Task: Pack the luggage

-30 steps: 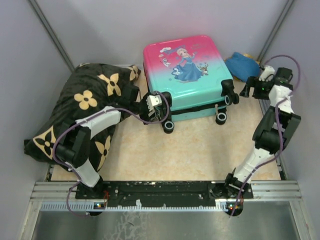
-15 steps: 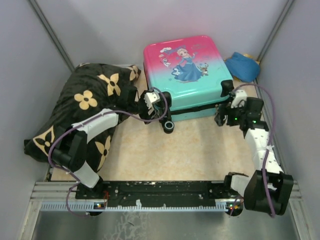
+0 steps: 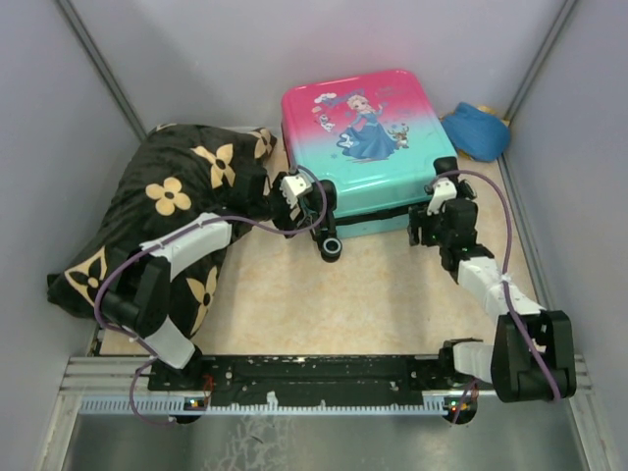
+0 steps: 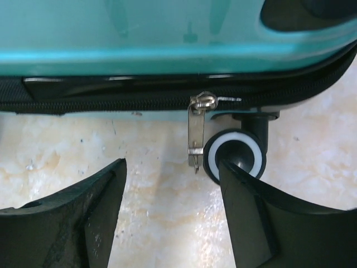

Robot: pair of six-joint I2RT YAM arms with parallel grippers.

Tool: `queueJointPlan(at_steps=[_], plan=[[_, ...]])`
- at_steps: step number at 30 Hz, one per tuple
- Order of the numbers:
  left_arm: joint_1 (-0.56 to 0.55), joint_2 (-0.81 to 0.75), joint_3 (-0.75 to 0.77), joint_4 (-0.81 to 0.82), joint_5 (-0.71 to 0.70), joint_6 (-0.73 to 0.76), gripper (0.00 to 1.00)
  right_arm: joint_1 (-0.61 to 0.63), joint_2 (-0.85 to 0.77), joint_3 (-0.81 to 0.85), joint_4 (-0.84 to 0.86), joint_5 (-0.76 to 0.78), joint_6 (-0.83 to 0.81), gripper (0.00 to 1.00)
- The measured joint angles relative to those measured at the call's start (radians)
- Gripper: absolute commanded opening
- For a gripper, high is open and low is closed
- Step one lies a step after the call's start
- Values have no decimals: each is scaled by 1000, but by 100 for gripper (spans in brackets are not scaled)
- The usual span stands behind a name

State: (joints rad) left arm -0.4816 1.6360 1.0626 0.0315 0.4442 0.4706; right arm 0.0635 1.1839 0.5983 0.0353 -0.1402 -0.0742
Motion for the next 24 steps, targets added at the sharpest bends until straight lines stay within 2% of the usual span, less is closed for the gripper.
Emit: queueJointPlan(at_steps=[2,4,8,12,14,17,19,24], plan=[[0,-3,0,-1,-4,0,87,18,22,0,42,31,0,61],[0,-12,-1,-3,-7,5,88,25,38,0,71,58,0,54],[0,-75,-13,-37,-5,55,88,26,61,5,98,113,-6,23],[0,-175,-24,-86,26,122,88,14,66,7,106,126,-11,0],[-1,-216,-19,-114,66,170,86,-4,66,8,105,98,-9,0],[-12,-216,66,-243,140,265,82,-53,66,10,95,14,1,0],[-26,-175,175,-344,201,327,81,-88,68,13,90,-56,14,0],[-82,-71,368,-477,283,397,77,-126,102,30,88,-159,58,0]])
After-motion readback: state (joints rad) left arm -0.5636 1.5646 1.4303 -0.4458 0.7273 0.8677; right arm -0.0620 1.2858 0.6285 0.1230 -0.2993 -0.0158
